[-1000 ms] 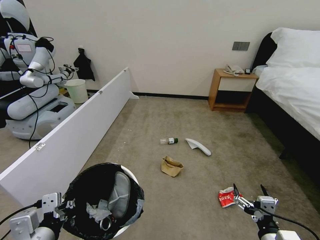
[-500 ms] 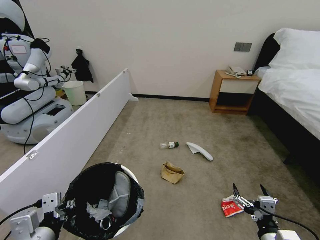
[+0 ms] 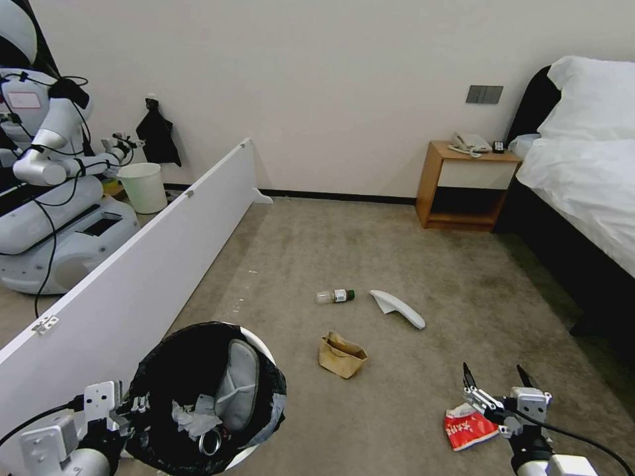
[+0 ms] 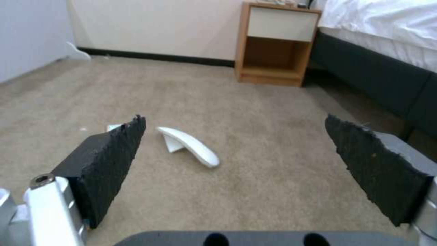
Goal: Pick up the trash bin, then pick up the garbage from the floor and place it into the trash bin.
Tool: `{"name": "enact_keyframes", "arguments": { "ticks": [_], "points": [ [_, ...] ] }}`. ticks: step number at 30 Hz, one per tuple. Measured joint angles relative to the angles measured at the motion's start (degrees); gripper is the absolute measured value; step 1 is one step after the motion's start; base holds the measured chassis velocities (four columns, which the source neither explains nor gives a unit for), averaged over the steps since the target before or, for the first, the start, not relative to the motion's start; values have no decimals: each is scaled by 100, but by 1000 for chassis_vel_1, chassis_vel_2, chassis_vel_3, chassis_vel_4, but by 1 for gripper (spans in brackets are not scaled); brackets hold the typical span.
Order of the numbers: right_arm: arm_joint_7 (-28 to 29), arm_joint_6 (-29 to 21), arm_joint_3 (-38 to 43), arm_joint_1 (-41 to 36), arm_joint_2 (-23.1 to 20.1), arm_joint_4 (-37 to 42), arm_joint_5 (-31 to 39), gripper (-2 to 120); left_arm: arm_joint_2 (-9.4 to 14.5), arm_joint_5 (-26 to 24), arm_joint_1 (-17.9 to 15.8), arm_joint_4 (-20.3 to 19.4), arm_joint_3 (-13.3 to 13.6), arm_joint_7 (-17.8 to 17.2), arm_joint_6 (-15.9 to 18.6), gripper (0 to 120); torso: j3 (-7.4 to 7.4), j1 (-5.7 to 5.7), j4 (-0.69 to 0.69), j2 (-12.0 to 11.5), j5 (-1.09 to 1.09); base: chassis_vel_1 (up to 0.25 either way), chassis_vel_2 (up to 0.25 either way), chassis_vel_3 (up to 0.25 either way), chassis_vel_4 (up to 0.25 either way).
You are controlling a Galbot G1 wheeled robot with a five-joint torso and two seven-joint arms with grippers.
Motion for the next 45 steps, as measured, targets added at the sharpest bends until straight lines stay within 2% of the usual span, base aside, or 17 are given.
{"name": "enact_keyframes", "arguments": {
  "ticks": [10,12,13,14,15,19,24,37,45],
  "points": [
    [331,-497,-37,70,-131,-179,19,100,-4,-12,0,26,-20,-2,38,2,0,0,-1,0,0,-2,3,6,-2],
    [579,-672,-99,151,-154,-350,26,100,-5,-19,6,27,-29,-2,44,2,0,0,-1,0,0,0,0,0,0],
    [864,-966,-164,283,-164,-557,36,100,-6,-22,19,27,-36,-2,45,2,0,0,-1,1,1,0,0,0,0],
    [864,-966,-164,283,-164,-557,36,100,-6,-22,19,27,-36,-2,45,2,0,0,-1,1,1,0,0,0,0],
    [961,-1184,-181,359,-171,-682,127,100,-3,-22,28,27,-47,-2,46,2,0,-1,1,0,0,0,0,0,0],
    [1001,-1522,-189,515,-183,-1013,285,100,12,-43,41,27,-82,-2,46,2,0,0,0,0,1,0,0,0,0],
    [737,-1975,-188,777,-208,-1676,345,100,39,-84,83,29,-147,-2,46,2,0,0,-1,0,-1,0,0,0,0],
    [677,-1993,-392,1435,-27,-2660,451,100,8,-101,160,29,-212,1,44,2,0,0,1,0,0,0,0,0,0],
    [781,-1901,-431,1859,164,-3370,808,100,17,-99,130,30,-222,-4,48,2,0,0,-1,0,0,0,0,0,0]
  ]
}}
